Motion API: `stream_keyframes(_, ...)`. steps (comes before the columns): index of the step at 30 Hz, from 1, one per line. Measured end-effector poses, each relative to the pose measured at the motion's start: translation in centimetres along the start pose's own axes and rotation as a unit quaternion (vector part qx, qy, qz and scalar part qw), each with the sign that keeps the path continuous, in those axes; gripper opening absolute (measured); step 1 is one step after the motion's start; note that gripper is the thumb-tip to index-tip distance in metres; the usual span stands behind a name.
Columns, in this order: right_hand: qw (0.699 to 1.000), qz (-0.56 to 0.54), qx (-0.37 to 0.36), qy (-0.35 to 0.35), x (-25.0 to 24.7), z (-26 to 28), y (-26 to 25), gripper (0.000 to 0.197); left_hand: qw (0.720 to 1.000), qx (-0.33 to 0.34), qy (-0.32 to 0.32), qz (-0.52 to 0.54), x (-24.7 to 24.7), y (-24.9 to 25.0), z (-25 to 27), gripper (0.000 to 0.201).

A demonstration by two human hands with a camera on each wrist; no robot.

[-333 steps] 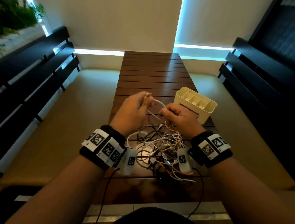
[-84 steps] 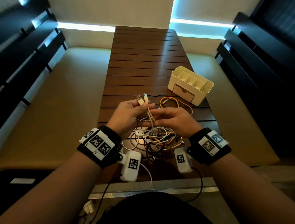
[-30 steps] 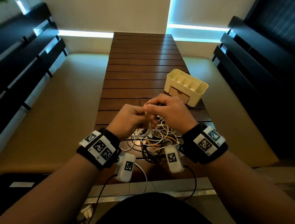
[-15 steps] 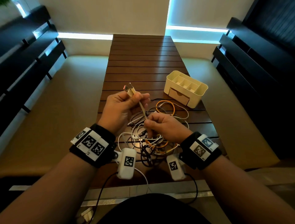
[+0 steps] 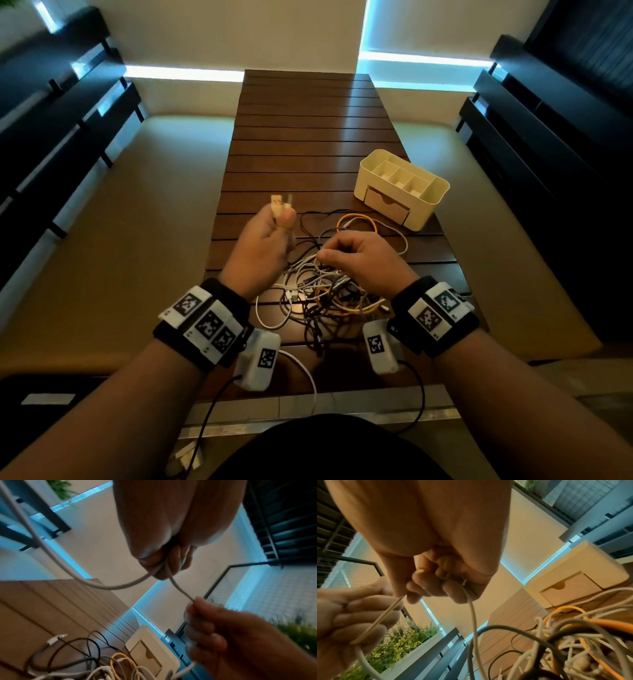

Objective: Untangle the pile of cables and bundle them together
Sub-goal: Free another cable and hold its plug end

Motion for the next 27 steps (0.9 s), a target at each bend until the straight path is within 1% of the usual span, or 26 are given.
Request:
stream_keyframes(3,1.0,-0.016,-0.022,0.012,-0.3,-0.2,-1.0,0.007,0.992,0.053,-0.06,-0.101,1.5,0.7,0.8,0.021)
stream_keyframes(6,0.998,-0.044,-0.035,0.028,-1.0,-0.4,-1.2,0.005,0.984,0.043,-0.112,-0.128,2.1,0.8,0.8,0.011)
stream_keyframes(8,0.996,-0.078,-0.021,0.03,-1.2,-0.4,-0.9,0.01,0.974,0.033,-0.132,-0.183,2.0,0.6,0.7,0.012)
stream_keyframes(10,0.996,-0.073,-0.026,0.031,-1.5,-0.3,-1.1,0.014,0.963,0.032,-0.143,-0.227,2.0,0.5,0.8,0.016)
stream_keyframes(12,0.996,-0.079,-0.035,0.03,-1.5,-0.1,-1.4,0.012,0.968,0.028,-0.145,-0.204,2.0,1.0,1.0,0.021)
stream_keyframes(15,0.981,-0.194,0.001,0.02,-1.1,0.1,-0.9,0.007,0.989,0.01,-0.122,-0.085,1.6,2.4,0.8,0.026)
stream_keyframes(17,0.967,-0.254,0.026,0.012,-0.5,0.1,0.0,0.01,0.994,0.009,-0.107,-0.012,1.4,3.4,0.8,0.023)
stream_keyframes(18,0.964,-0.262,0.033,0.008,-0.3,0.1,0.4,0.013,0.994,0.008,-0.105,0.016,1.3,3.7,0.9,0.023)
stream_keyframes(20,0.968,-0.246,0.039,-0.005,0.0,0.3,1.0,0.018,0.992,-0.006,-0.1,0.072,1.0,3.7,1.2,0.023)
stream_keyframes(23,0.972,-0.225,0.05,-0.039,0.5,0.9,1.6,0.019,0.985,-0.051,-0.07,0.151,-0.1,2.7,1.3,0.024)
stream_keyframes(25,0.973,-0.22,0.056,-0.038,0.6,0.9,1.7,0.018,0.982,-0.075,-0.059,0.164,-0.7,1.7,1.3,0.024)
stream_keyframes(26,0.977,-0.205,0.059,-0.023,0.2,0.8,1.6,0.019,0.987,-0.079,-0.056,0.129,-1.0,1.2,1.2,0.024)
stream_keyframes(27,0.982,-0.177,0.058,-0.001,-0.3,0.6,1.6,0.02,0.994,-0.072,-0.06,0.052,-1.1,0.7,1.1,0.025)
Point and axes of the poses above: each hand's wrist, its own z-axis away from the middle knuckle, its own x-axis out of the palm, y = z × x, the point moved 9 cm from there along -z, towards the middle knuckle, and after that the axes turned 9 degrees about y, right-handed, at the moved point
